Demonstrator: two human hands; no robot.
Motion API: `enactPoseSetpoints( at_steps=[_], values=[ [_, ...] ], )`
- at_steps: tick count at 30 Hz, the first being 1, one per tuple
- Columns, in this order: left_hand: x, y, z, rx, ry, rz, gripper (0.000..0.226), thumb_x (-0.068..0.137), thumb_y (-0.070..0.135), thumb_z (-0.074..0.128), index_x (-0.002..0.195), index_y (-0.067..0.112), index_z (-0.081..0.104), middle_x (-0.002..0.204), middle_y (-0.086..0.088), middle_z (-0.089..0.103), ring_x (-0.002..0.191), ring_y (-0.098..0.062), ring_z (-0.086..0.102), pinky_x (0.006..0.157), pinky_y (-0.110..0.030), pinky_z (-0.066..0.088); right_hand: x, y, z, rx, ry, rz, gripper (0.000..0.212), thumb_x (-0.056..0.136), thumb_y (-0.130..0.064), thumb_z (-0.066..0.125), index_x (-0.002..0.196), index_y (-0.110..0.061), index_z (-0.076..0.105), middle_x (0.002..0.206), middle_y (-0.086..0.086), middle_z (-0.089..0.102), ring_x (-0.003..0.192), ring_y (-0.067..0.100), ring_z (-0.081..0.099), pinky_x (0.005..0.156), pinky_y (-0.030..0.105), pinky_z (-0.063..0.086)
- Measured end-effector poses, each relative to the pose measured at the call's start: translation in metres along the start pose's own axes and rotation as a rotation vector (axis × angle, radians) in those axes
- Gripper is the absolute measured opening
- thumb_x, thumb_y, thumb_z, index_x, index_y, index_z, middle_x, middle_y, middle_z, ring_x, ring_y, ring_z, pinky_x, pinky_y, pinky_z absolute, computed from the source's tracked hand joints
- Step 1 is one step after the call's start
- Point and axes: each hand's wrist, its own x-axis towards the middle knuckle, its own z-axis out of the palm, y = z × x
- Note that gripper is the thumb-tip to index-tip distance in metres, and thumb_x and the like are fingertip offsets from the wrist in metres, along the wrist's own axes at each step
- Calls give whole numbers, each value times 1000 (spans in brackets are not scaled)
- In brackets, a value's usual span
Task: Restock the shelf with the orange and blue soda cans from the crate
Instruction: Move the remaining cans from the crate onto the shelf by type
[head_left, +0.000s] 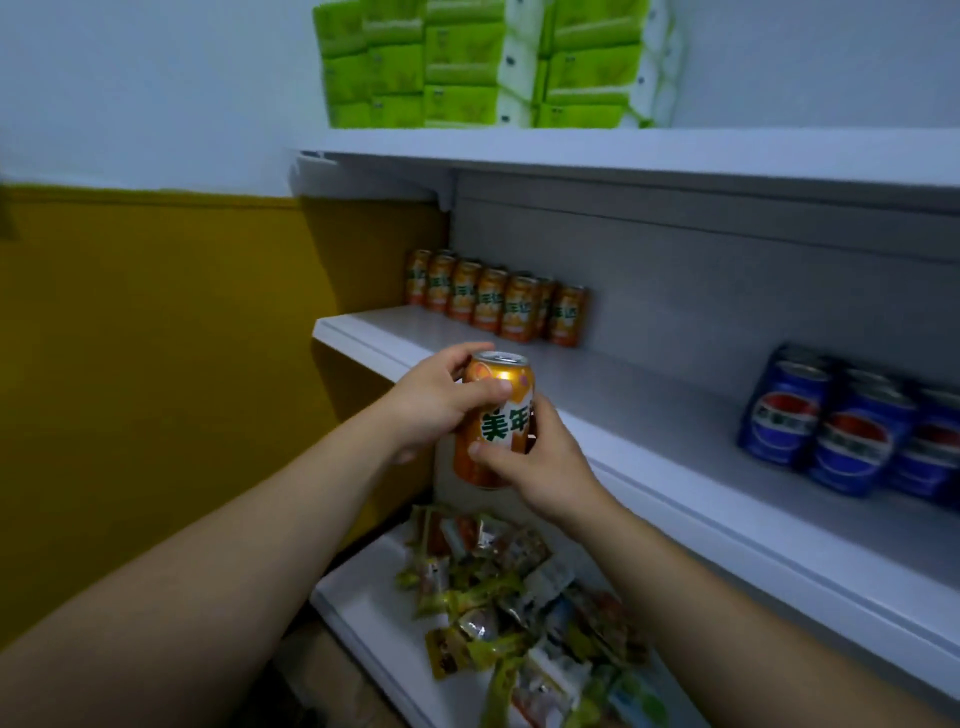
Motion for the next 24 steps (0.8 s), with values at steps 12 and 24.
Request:
enactPoseSetpoints(
  at_steps=[12,24],
  values=[
    [93,-7,51,83,-165,-105,38,96,30,49,133,24,45,124,0,59,118,-16,53,99,-37,38,44,28,-80,-139,194,102,68,75,-27,78,132,-25,39,115,-6,58,104,13,57,86,29,48],
    [160,-75,5,1321,-178,-125,70,88,69,28,149,35,22,160,3,10,147,-21,4,113,-60,-1,110,53,-84,-140,157,112,79,79,-29,76,142,-26,28,134,-4,54,121,17,53,97,28,40]
  ],
)
